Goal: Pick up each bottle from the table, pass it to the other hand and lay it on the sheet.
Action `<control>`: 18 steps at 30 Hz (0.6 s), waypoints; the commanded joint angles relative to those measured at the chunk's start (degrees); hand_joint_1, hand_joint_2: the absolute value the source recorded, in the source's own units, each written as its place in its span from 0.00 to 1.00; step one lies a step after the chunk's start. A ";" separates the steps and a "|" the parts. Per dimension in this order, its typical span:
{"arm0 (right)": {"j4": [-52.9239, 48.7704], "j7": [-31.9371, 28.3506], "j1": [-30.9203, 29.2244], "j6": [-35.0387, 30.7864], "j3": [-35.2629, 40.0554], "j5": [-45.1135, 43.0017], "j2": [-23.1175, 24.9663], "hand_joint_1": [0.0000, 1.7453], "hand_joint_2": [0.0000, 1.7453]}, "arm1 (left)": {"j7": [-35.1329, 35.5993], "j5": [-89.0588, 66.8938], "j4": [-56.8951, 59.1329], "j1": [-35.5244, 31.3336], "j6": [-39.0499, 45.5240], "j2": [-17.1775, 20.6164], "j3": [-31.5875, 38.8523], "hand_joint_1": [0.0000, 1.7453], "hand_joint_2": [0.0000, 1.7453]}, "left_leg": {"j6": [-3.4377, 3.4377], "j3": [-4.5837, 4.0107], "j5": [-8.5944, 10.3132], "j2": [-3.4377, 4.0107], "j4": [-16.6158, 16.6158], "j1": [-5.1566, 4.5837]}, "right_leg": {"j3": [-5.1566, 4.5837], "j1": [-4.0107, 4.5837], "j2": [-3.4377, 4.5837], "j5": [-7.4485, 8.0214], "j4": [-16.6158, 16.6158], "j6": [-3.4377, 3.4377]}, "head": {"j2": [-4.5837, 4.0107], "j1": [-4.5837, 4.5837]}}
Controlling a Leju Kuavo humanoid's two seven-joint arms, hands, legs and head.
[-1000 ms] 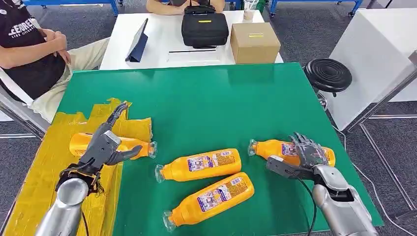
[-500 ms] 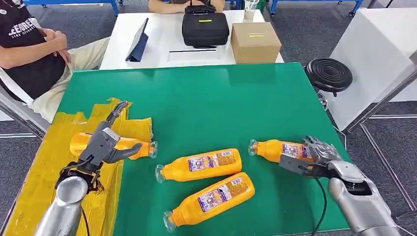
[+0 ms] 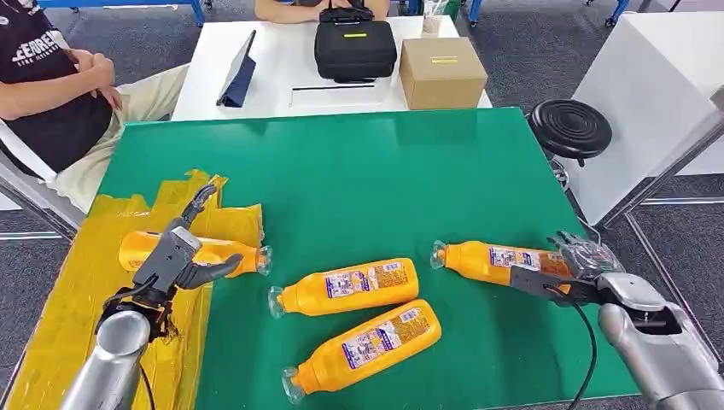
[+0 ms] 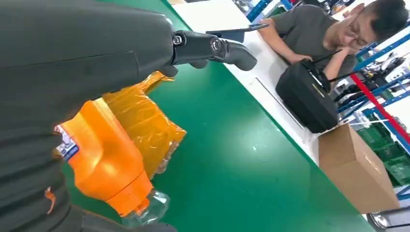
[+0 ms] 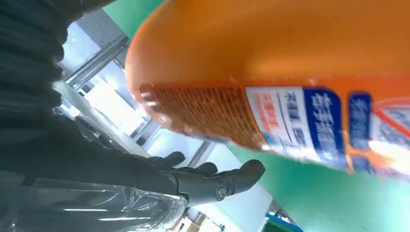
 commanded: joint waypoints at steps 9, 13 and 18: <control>7.17 -0.82 -0.97 -4.07 3.90 -0.88 5.55 0.97 1.00 | -0.20 0.89 5.75 -2.00 0.71 0.68 -0.49 0.00 1.00 | -0.27 0.24 -0.07 0.19 -0.06 0.20 | 0.34 0.21 0.02 -0.01 -0.22 -0.17 | 0.00 0.00; 5.42 -1.00 1.69 -4.36 2.23 -1.97 5.13 0.31 1.00 | 0.03 0.79 5.22 -1.47 0.94 0.00 -0.76 0.00 1.00 | -0.28 0.23 -0.07 0.15 -0.04 0.18 | 0.30 0.20 -0.04 -0.03 -0.19 -0.16 | 0.00 0.00; -2.41 -0.21 9.83 -2.02 -1.34 -2.39 5.23 0.00 1.00 | -0.09 1.15 6.42 -1.56 0.80 0.10 -0.25 0.00 1.00 | -0.27 0.23 -0.04 -0.11 -0.03 0.20 | 0.34 0.21 -0.30 -0.09 -0.18 -0.16 | 0.00 0.02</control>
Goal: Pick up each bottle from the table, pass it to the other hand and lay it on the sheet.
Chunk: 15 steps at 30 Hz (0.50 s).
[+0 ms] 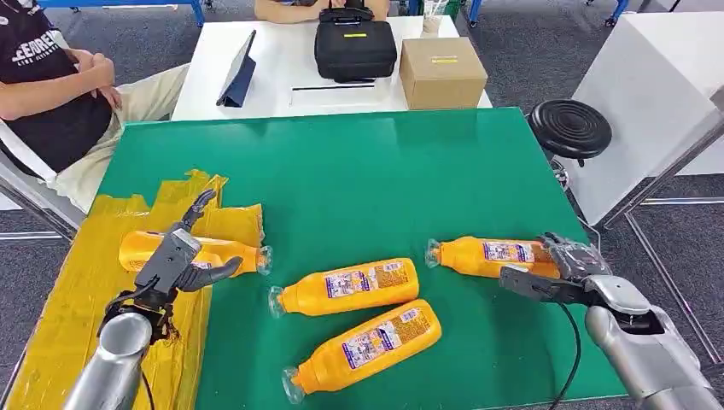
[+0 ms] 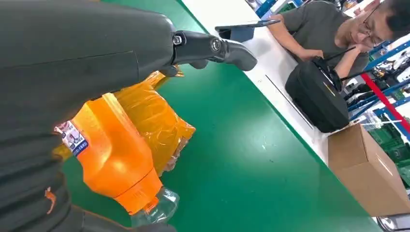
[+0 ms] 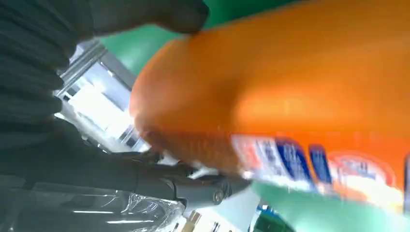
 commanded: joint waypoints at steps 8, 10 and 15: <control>-1.40 -0.38 5.42 4.12 -2.01 -0.10 3.06 0.00 1.00 | -0.39 0.70 3.83 -0.78 -0.21 -0.60 0.75 0.00 1.00 | -0.23 0.22 -0.06 0.12 -0.04 0.15 | 0.33 0.16 -0.10 -0.02 -0.16 -0.13 | 0.00 0.00; -1.02 -0.39 5.10 4.10 -1.81 -0.06 3.25 0.00 1.00 | -0.39 0.70 3.82 -0.78 -0.22 -0.60 0.80 0.00 1.00 | -0.27 0.25 -0.06 0.10 -0.04 0.17 | 0.39 0.19 -0.15 -0.03 -0.19 -0.16 | 0.02 0.02; 0.85 0.16 3.23 4.07 0.33 2.11 4.71 0.00 1.00 | -0.29 0.64 3.89 -0.88 -0.24 -0.63 0.83 0.00 1.00 | -0.27 0.31 -0.08 0.23 -0.07 0.19 | 0.44 0.21 -0.01 0.00 -0.23 -0.17 | 0.00 0.00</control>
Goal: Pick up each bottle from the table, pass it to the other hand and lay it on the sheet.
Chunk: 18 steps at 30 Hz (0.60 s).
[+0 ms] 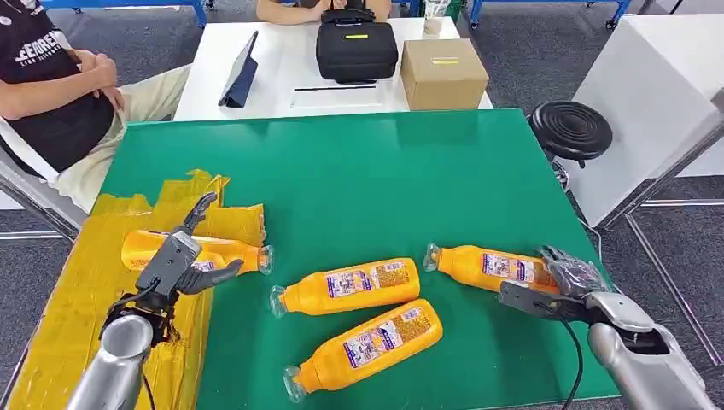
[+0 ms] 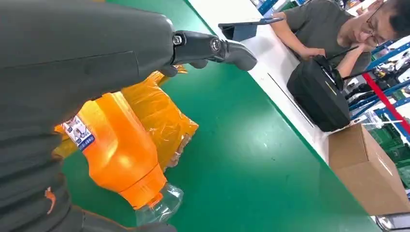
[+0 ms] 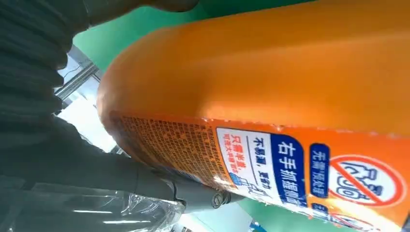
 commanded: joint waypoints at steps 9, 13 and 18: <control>6.09 0.24 -1.91 0.61 3.31 2.56 4.11 0.00 1.00 | 0.16 -0.08 3.37 -1.40 -0.25 -0.52 0.71 0.00 1.00 | -0.29 0.23 -0.04 0.28 -0.05 0.21 | 0.27 0.23 0.06 0.04 -0.21 -0.15 | -0.02 0.00; 7.29 0.23 -2.54 0.58 3.73 2.97 4.22 0.00 1.00 | 0.23 -0.08 3.93 -1.92 -0.44 -0.40 0.38 0.00 1.00 | -0.22 0.23 -0.03 0.23 -0.05 0.17 | 0.24 0.18 0.06 0.07 -0.17 -0.08 | -0.02 0.02; 3.45 0.11 2.74 -0.59 0.95 2.07 3.97 1.00 1.00 | 0.27 0.05 5.11 -2.93 -0.65 -0.68 -0.37 0.00 1.00 | -0.20 0.26 0.00 0.12 -0.04 0.17 | 0.28 0.18 -0.02 0.09 -0.18 -0.03 | -0.02 0.02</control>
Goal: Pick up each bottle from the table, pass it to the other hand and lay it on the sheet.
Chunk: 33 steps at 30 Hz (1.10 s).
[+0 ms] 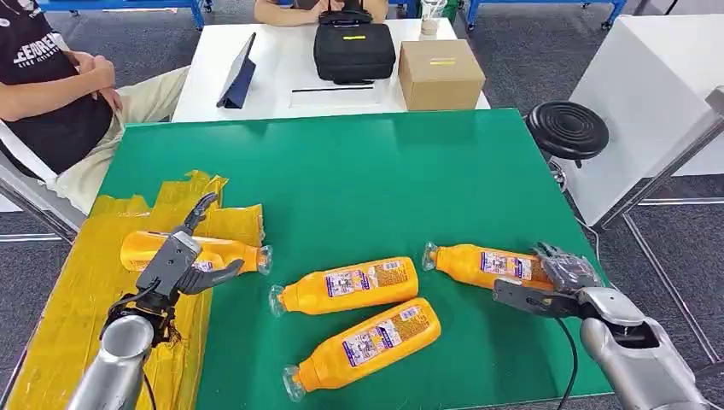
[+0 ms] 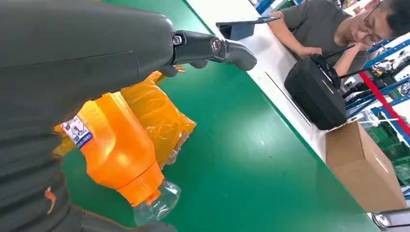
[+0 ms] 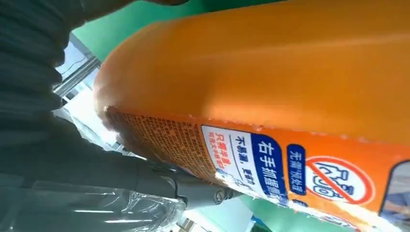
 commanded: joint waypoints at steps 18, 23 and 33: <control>-9.54 -7.26 3.90 -21.51 -7.77 -5.73 21.95 1.00 1.00 | -0.12 2.11 -6.87 5.15 -4.89 -0.66 -0.10 0.00 1.00 | -0.34 0.16 -0.12 0.59 -0.03 0.24 | 0.19 0.27 0.39 0.06 -0.14 -0.20 | 0.00 0.02; -17.37 -9.27 6.56 -30.87 -5.87 -8.38 25.95 1.00 1.00 | 1.24 2.35 -6.65 3.39 -5.54 -1.19 -2.67 0.00 1.00 | -0.28 -0.03 -0.08 0.20 0.03 0.23 | 0.04 0.24 0.03 -0.08 -0.02 -0.16 | 0.00 -0.02; -18.76 -9.09 4.44 -38.25 -5.14 -3.77 27.54 1.00 1.00 | 1.49 3.29 -3.70 1.91 -4.99 -0.91 -4.98 0.00 1.00 | -0.25 -0.15 -0.06 0.20 0.02 0.19 | -0.04 0.17 0.05 -0.05 -0.03 -0.13 | 0.00 0.00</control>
